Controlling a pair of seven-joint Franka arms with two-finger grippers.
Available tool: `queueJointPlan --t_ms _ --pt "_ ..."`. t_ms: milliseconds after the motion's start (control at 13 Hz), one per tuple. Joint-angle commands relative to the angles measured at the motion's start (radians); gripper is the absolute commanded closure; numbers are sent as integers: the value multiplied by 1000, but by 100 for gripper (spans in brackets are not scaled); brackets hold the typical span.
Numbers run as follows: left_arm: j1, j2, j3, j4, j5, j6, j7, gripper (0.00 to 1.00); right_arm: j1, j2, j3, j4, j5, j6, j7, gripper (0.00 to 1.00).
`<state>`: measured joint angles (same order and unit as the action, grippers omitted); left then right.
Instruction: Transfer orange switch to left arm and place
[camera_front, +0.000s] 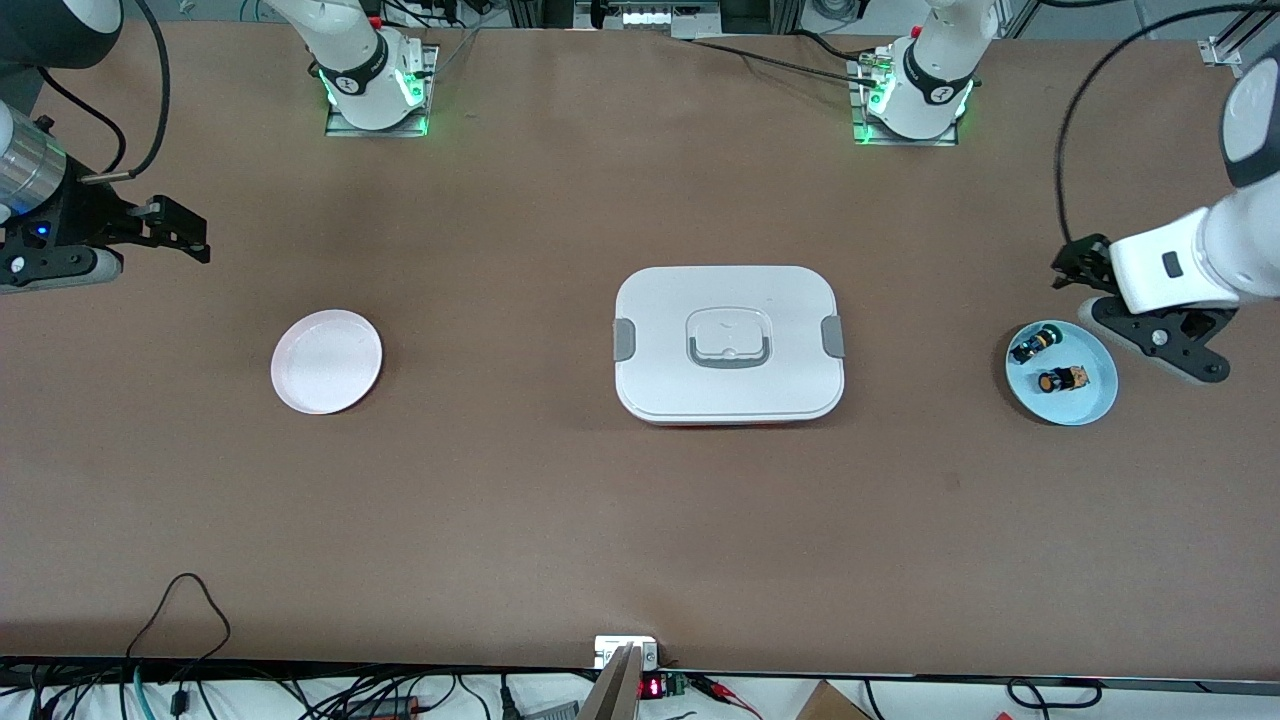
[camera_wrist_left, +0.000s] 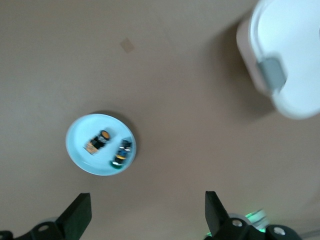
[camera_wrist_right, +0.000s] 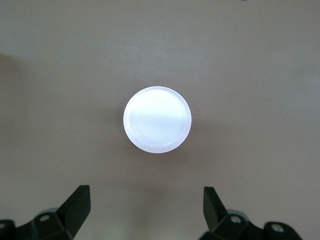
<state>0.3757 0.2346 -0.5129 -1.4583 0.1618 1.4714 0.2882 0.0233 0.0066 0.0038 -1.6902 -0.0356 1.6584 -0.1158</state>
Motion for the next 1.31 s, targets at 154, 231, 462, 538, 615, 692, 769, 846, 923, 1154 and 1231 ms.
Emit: queueJointPlan --t_ms 154,231,462,538,615,692,769,846,923,1154,1231 --pt "-275 -188 362 -233 -190 287 -300 0 121 12 -91 23 -10 -12 60 0" --pt "-323 -227 411 -287 -218 329 -379 0 119 10 -91 23 -10 -12 61 0" --pt "-380 -278 448 -341 -187 325 -406 0 121 10 -99 23 -3 -12 64 0" --pt "-380 -273 447 -330 -180 288 -394 0 121 10 -99 23 -1 -12 64 0" --pt "-379 -261 438 -300 -165 238 -380 0 121 10 -99 23 -1 -12 65 0" --pt "-380 -247 435 -275 -136 206 -379 0 119 12 -99 23 0 -11 65 0" --pt "-380 -245 433 -269 -133 190 -379 0 118 12 -99 23 0 -11 67 0" --pt "-382 -245 430 -267 -133 179 -379 0 115 10 -100 23 0 -12 65 0" --pt "-380 -245 427 -267 -133 175 -377 0 112 10 -99 23 0 -14 65 0" --pt "-379 -241 427 -263 -133 175 -371 0 113 10 -99 23 2 -20 65 0" --pt "-380 -235 427 -252 -133 175 -373 0 113 10 -99 23 2 -20 64 0"
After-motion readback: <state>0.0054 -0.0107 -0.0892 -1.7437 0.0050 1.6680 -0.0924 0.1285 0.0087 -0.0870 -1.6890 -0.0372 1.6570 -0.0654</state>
